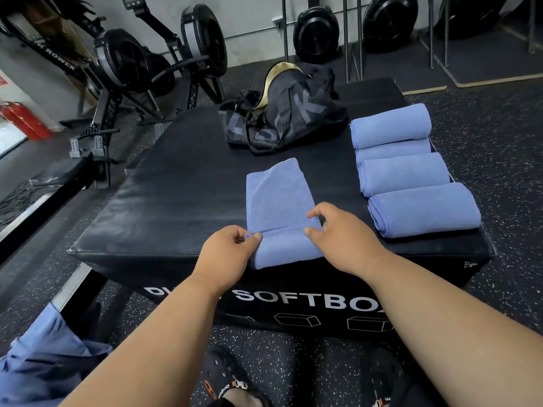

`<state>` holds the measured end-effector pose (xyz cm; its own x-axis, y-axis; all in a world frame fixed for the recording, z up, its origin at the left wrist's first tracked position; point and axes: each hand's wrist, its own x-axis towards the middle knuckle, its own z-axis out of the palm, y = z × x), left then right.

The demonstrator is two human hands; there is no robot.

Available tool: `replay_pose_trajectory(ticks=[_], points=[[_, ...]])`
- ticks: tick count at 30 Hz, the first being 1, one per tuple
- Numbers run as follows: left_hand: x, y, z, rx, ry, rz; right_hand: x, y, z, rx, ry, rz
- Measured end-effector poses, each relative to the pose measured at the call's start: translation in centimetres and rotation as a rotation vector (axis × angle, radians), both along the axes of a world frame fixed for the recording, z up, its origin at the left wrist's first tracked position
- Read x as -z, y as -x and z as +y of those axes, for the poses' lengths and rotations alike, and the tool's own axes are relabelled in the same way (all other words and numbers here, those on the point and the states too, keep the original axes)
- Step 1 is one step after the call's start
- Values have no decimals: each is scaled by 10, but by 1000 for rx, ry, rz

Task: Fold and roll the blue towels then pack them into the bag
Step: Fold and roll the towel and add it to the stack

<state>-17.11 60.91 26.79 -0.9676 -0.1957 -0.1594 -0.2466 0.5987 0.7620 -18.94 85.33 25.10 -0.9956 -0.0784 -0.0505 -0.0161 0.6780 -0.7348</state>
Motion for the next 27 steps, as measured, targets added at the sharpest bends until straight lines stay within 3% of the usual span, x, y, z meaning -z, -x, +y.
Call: replay_pose_trajectory(ticks=[4,6,10,12,15,18,22,25,27], points=[[-1,-4,0,-42,16,10,0,1,-2,-2,-35,3],[-4,-8,2,-44,137,87,-2,0,-3,-7,-58,3],[-7,-16,10,208,373,393,-2,1,-4,-14,-79,9],[0,-17,10,321,427,380,-2,1,-3,-20,-70,13],[6,-19,5,309,305,255,-1,1,1,-54,-22,-1],[7,-20,2,170,57,156,-1,1,6,-73,89,-30],[2,-16,1,69,-100,80,-1,1,11,-62,125,-44],[2,-14,4,41,-80,81,-1,-1,8,-50,47,-22],[1,-14,7,58,51,139,-1,-2,7,-32,17,-7]])
